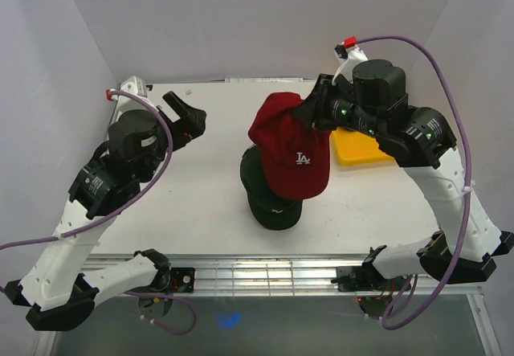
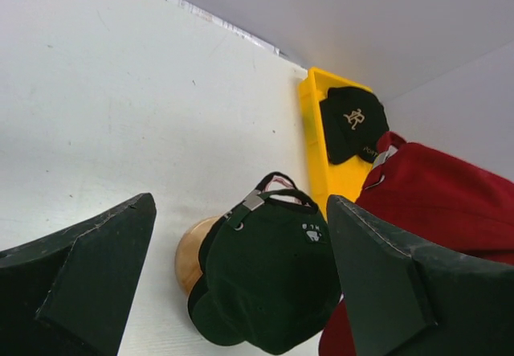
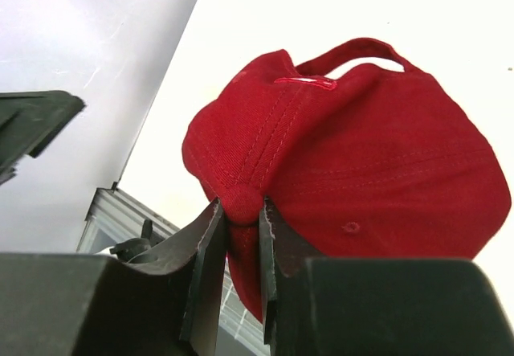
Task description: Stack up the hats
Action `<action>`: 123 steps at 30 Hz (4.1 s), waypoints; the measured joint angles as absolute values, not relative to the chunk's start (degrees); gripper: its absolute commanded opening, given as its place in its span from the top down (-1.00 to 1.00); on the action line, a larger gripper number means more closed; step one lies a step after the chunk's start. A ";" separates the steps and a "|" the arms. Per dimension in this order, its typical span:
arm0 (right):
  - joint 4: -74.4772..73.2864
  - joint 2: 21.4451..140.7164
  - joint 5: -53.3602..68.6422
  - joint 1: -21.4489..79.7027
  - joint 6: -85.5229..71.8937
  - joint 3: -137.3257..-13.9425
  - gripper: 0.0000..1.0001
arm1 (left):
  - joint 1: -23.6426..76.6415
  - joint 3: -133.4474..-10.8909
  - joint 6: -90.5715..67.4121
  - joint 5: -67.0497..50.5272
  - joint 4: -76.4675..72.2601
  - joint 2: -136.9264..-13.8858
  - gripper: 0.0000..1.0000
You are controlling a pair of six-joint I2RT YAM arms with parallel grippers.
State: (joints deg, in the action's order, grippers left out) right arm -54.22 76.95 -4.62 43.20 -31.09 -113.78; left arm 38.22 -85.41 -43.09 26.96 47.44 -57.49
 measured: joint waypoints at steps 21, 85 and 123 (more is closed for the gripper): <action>-47.99 71.40 -14.50 57.41 -37.08 -97.89 0.84 | 38.22 -86.87 -43.57 28.38 48.07 -60.18 -0.96; -35.27 61.08 -13.39 57.63 -37.04 -70.61 -0.20 | 38.22 -73.01 -38.37 8.21 41.56 -73.32 -0.83; -37.45 82.17 -2.00 35.94 -24.10 -85.10 -0.07 | 38.28 -73.93 -37.93 9.91 42.22 -75.11 -0.76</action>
